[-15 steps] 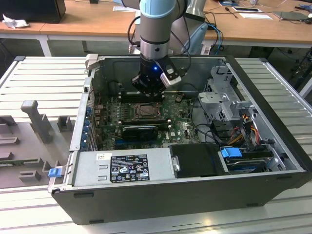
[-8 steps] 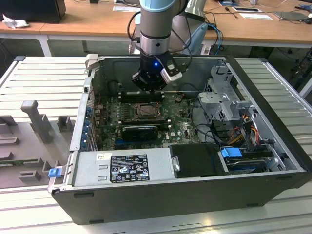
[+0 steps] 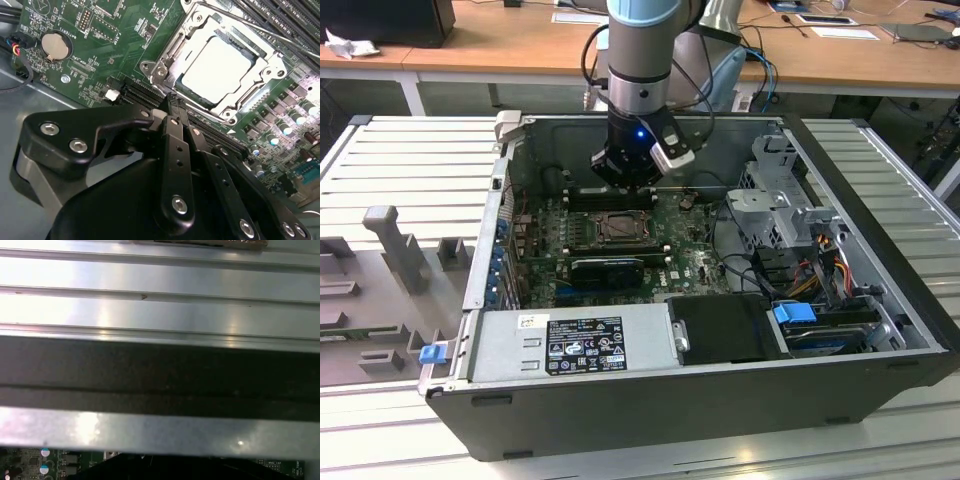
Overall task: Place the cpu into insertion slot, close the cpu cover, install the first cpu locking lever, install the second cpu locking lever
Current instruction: 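Install the first cpu locking lever, then install the second cpu locking lever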
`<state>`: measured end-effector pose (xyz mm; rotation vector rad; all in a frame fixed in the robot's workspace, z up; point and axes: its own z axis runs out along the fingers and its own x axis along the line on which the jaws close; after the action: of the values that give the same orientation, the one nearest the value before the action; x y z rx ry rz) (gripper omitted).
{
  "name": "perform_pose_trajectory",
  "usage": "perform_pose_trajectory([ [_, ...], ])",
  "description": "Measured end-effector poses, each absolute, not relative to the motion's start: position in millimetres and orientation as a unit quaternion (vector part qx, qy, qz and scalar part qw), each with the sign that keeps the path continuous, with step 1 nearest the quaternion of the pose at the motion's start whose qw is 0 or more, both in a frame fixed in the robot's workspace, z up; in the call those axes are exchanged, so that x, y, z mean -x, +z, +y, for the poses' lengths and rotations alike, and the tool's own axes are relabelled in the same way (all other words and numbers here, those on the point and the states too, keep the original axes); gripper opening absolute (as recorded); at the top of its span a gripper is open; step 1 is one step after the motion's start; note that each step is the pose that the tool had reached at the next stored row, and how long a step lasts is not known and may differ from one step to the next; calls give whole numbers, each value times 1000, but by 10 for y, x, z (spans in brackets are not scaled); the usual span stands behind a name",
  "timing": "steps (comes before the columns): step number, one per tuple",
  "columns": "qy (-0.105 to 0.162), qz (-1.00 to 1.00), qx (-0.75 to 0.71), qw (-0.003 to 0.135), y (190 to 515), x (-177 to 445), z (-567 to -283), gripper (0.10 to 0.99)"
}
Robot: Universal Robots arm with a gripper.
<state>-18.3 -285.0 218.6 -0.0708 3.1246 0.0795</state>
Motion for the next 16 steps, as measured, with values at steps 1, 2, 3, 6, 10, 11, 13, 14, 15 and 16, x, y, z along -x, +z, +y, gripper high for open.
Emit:
perform_pose_trajectory([
  [1,25,999,23,8,2186,183,-2854,106],
  [2,25,999,23,8,2186,183,-2858,106],
  [3,25,999,23,8,2186,183,-2862,106],
  [6,25,999,23,8,2186,183,-2880,106],
  [10,25,999,23,8,2191,183,-2912,106],
  [11,25,999,23,8,2203,183,-2917,106],
  [13,25,999,23,8,2229,184,-2921,106],
  [14,25,999,23,8,2257,184,-2923,106],
  [15,25,999,23,8,2281,183,-2923,106],
  [16,25,999,23,8,2329,183,-2923,106],
])
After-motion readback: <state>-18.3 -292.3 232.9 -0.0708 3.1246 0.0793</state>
